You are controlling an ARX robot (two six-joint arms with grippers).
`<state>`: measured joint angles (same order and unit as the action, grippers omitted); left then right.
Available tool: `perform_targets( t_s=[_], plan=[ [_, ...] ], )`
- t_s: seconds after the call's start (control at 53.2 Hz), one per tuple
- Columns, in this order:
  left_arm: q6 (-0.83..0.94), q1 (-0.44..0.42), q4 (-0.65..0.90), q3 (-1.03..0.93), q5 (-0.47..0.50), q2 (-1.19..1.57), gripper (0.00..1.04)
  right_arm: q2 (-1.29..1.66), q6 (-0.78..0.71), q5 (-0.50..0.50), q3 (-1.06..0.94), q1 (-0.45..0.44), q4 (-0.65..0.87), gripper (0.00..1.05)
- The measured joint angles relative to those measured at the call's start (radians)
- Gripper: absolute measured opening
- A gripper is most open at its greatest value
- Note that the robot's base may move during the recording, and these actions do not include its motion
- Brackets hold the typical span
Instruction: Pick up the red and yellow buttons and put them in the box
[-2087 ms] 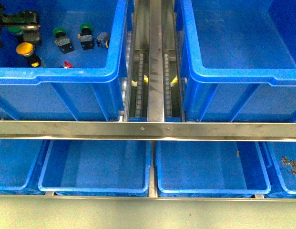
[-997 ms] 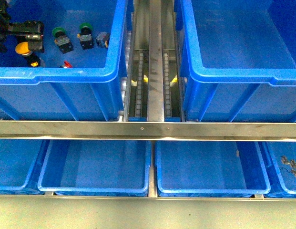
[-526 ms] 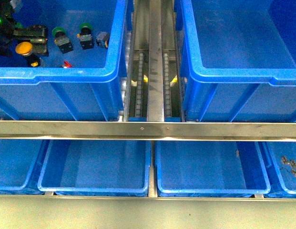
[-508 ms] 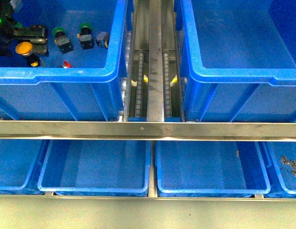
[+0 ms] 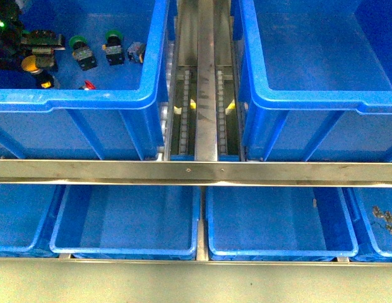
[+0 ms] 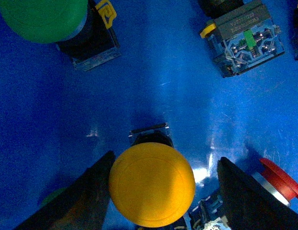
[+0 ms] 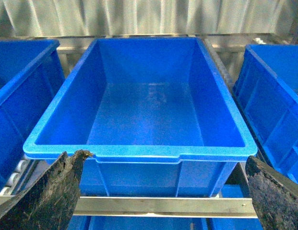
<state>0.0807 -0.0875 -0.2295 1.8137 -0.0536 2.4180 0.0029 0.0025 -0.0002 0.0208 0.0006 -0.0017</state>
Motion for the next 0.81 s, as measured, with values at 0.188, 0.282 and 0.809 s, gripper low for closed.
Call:
perform_targets(
  t_s=[0.188,0.282,0.809],
  plan=[
    [-0.014,0.0,0.0,0.0,0.0,0.002,0.36,0.0,0.0,0.0,0.0,0.0,0.0,0.98],
    [-0.027,0.0,0.005,0.0,-0.003,0.002,0.35,0.0,0.0,0.0,0.0,0.0,0.0,0.98],
    [-0.401,-0.053,0.079,-0.107,-0.267,-0.13,0.35,0.0,0.0,0.0,0.0,0.0,0.0,0.98]
  ],
)
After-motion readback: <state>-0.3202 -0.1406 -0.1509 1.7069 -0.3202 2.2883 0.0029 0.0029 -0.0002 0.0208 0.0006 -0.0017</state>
